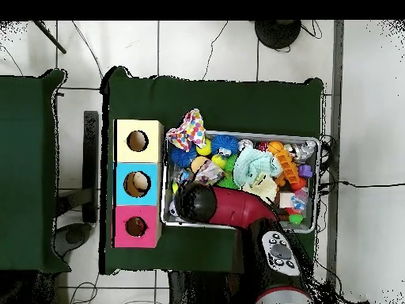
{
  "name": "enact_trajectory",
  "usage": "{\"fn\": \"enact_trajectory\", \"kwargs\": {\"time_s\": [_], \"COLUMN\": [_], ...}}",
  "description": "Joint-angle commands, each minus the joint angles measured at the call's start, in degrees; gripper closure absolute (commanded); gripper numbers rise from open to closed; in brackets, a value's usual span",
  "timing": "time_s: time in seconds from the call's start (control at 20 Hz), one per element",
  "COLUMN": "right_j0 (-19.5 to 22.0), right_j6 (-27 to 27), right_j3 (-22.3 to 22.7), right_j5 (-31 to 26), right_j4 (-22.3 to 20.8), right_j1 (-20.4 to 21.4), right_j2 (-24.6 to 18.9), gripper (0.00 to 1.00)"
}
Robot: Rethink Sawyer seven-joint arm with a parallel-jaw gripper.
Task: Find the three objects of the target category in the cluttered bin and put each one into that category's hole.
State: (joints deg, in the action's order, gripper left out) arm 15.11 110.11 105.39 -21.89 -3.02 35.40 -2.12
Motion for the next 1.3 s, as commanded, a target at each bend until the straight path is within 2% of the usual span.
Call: {"fn": "enact_trajectory", "kwargs": {"time_s": [0.05,0.25,0.5,0.8,0.85,0.95,1.1,1.2,1.3], "right_j0": [-1.6,-2.7,-4.4,-7.1,-7.0,-5.5,-8.1,-10.6,-11.0], "right_j6": [12.8,12.6,12.6,11.0,9.5,8.4,10.5,12.3,13.1], "right_j3": [0.2,-2.0,-6.6,-8.6,-8.9,-8.5,-9.4,-12.4,-16.0], "right_j5": [4.6,7.3,14.8,17.2,17.1,17.5,16.9,18.7,18.7], "right_j4": [2.9,1.9,1.2,2.6,2.8,1.8,4.2,6.7,9.6], "right_j1": [-3.6,-6.4,-13.1,-15.3,-15.5,-15.1,-16.8,-21.2,-26.3], "right_j2": [1.0,4.3,8.1,12.6,12.8,11.5,15.3,17.9,17.7], "gripper": [0.0,0.0,0.0,0.0,1.0,1.0,1.0,1.0,1.0]}}
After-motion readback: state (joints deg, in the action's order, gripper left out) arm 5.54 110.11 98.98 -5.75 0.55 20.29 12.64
